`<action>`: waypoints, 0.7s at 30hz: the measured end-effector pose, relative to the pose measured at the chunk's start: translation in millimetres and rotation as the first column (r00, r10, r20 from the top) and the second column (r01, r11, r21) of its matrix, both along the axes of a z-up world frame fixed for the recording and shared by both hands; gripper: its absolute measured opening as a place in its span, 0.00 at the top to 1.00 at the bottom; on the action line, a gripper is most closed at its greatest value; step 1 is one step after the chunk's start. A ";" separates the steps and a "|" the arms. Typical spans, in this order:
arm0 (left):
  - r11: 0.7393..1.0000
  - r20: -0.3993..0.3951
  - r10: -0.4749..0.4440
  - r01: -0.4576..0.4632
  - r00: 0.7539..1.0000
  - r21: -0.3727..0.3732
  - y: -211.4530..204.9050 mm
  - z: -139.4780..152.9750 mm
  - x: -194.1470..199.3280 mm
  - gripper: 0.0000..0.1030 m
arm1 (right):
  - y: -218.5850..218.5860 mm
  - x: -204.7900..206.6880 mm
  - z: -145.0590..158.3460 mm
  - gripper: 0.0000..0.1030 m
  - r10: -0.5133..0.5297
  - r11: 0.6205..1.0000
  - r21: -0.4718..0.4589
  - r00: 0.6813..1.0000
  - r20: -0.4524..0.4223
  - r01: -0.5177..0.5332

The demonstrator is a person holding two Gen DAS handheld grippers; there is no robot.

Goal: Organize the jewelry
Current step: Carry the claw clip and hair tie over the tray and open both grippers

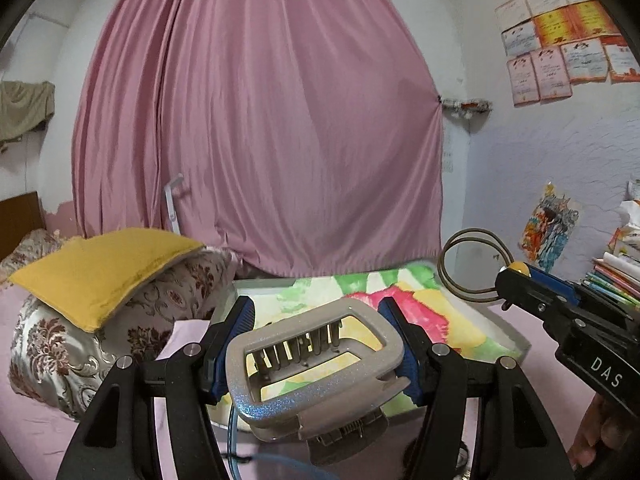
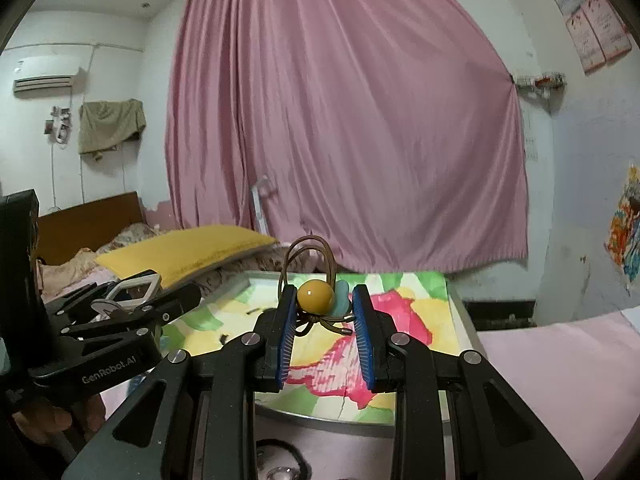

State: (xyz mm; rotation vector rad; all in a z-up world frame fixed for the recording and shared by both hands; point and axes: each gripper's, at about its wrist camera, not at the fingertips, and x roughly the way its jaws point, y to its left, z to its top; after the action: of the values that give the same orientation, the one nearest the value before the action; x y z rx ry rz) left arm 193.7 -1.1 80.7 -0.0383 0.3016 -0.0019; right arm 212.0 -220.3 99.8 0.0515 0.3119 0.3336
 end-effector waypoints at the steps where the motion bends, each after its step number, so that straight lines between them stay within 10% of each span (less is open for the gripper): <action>1: 1.000 -0.027 -0.003 0.003 1.000 0.000 1.4 -0.7 8.0 0.41 | 1.0 8.6 -3.3 0.76 -0.005 1.000 -0.004 1.000 -0.026 0.005; 7: 1.000 -0.214 -0.012 0.011 0.977 -0.004 6.4 -16.4 44.2 0.41 | 3.7 44.7 -24.7 0.76 -0.014 1.000 -0.014 0.982 -0.190 0.011; 21: 0.996 -0.583 -0.088 0.075 0.808 -0.046 5.5 -57.1 107.2 0.40 | 12.0 89.1 -86.1 0.76 0.029 0.999 -0.007 0.861 -0.507 -0.038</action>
State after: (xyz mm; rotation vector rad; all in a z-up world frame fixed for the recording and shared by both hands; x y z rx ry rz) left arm 300.9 4.3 23.6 -0.0456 0.9277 -0.0809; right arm 301.2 -208.3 13.7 0.1191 0.8432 0.3492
